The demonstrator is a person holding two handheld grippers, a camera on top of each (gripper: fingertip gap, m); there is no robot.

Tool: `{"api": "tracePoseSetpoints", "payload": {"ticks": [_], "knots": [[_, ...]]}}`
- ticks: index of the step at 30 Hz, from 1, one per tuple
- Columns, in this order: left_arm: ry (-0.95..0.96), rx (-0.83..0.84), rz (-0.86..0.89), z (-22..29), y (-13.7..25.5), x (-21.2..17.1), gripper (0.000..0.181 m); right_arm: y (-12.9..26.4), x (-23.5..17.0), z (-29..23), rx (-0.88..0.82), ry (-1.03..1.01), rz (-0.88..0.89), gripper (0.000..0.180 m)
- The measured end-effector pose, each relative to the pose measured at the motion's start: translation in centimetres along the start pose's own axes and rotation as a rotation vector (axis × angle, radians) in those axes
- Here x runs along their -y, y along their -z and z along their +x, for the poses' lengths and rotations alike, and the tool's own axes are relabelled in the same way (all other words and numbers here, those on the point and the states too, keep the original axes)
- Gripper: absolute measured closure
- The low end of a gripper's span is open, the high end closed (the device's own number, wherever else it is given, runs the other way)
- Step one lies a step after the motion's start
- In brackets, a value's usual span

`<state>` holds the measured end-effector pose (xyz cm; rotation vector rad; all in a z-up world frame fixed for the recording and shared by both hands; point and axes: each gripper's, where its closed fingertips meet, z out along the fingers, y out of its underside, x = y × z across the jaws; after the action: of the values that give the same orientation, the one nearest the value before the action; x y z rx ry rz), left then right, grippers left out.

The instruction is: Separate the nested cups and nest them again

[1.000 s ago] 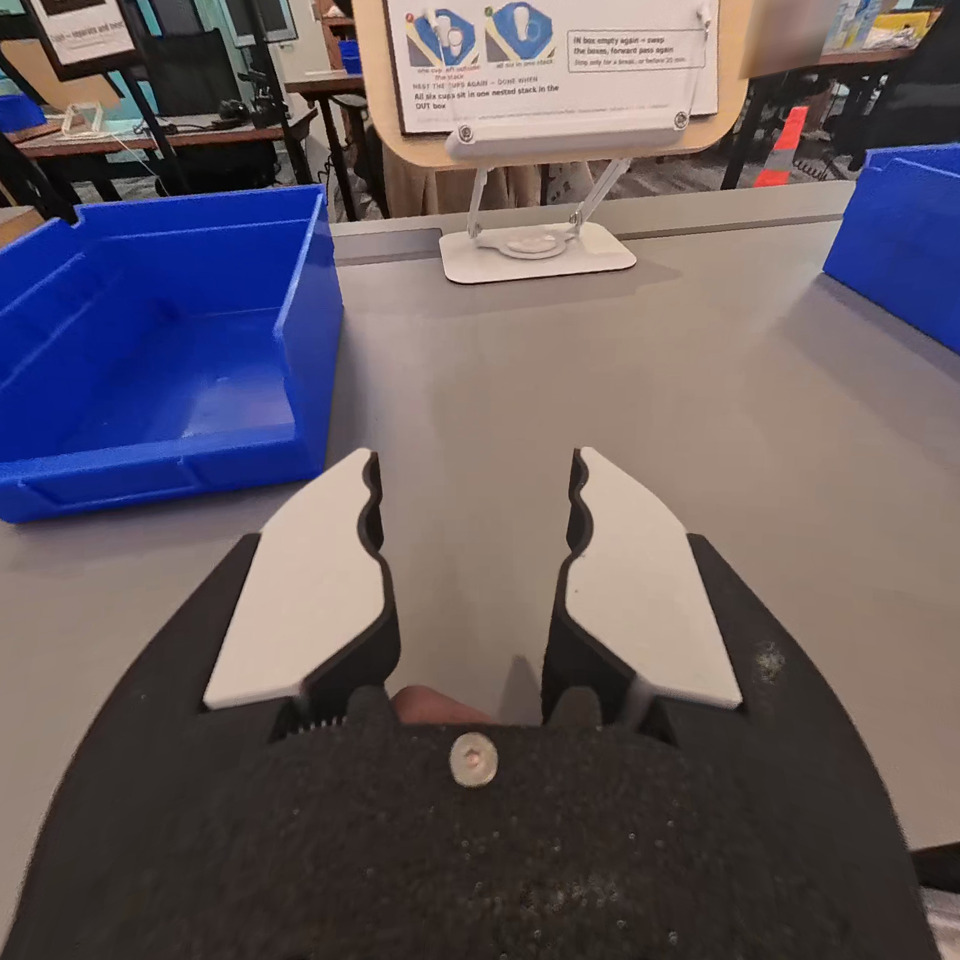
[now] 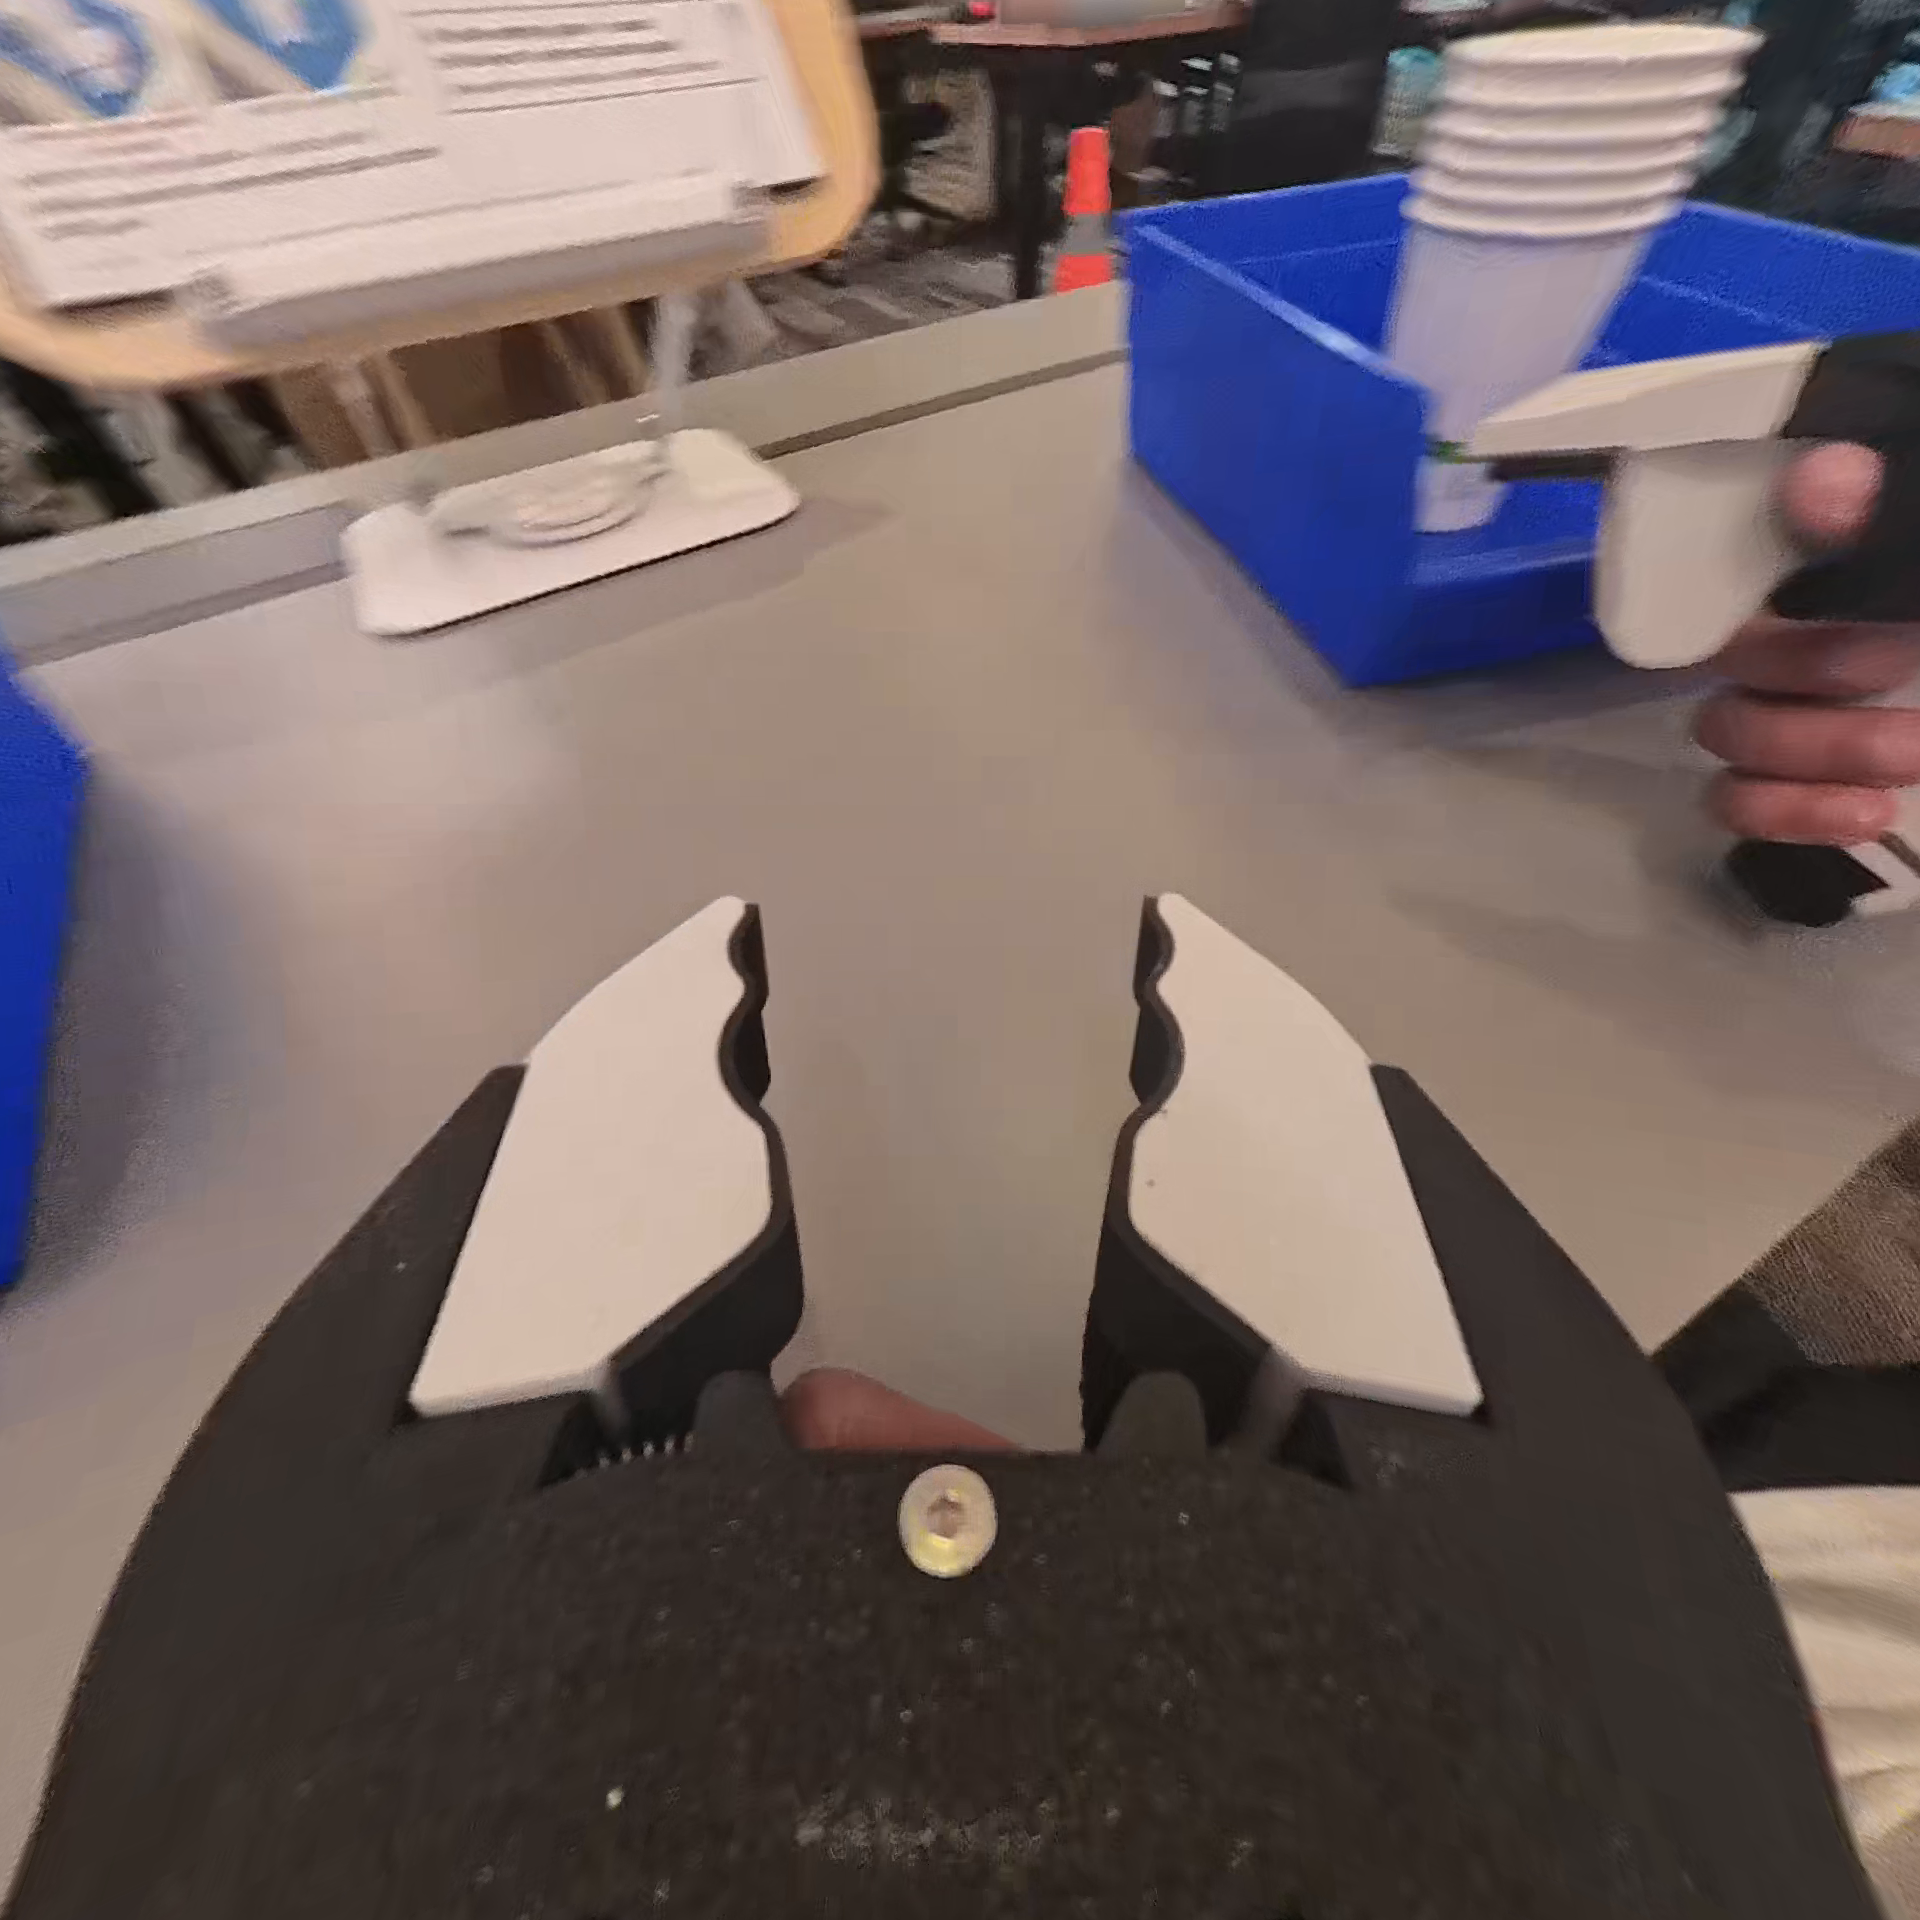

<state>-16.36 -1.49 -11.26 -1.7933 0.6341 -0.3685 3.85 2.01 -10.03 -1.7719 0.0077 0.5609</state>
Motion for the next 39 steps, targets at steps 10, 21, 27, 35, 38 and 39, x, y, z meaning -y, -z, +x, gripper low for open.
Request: {"api": "tracePoseSetpoints", "payload": {"ticks": [10, 21, 27, 35, 38, 39], "knots": [[-0.004, -0.115, -0.048, 12.7, -15.8, 7.0, 0.111, 11.4, 3.7, 13.6, -0.629, 0.169, 0.083, 0.109], [0.113, -0.013, -0.124, 13.8, -20.6, 6.1, 0.171, 8.7, 2.3, 18.1, -0.698, -0.006, 0.028, 0.15], [0.174, 0.029, -0.079, 12.0, -18.2, 6.1, 0.177, 9.4, 1.7, 15.9, -0.7, -0.027, 0.073, 0.176], [0.19, 0.096, -0.056, 3.6, -10.8, 5.4, 0.177, 4.8, 0.2, 5.8, -0.534, 0.077, 0.03, 0.175], [0.166, 0.179, -0.042, -0.7, -7.8, 5.7, 0.177, 1.9, 0.0, 1.9, -0.468, 0.089, 0.02, 0.176], [0.167, 0.2, -0.039, -2.0, -6.7, 5.4, 0.177, 1.0, 0.0, 0.5, -0.445, 0.1, 0.019, 0.176]]}}
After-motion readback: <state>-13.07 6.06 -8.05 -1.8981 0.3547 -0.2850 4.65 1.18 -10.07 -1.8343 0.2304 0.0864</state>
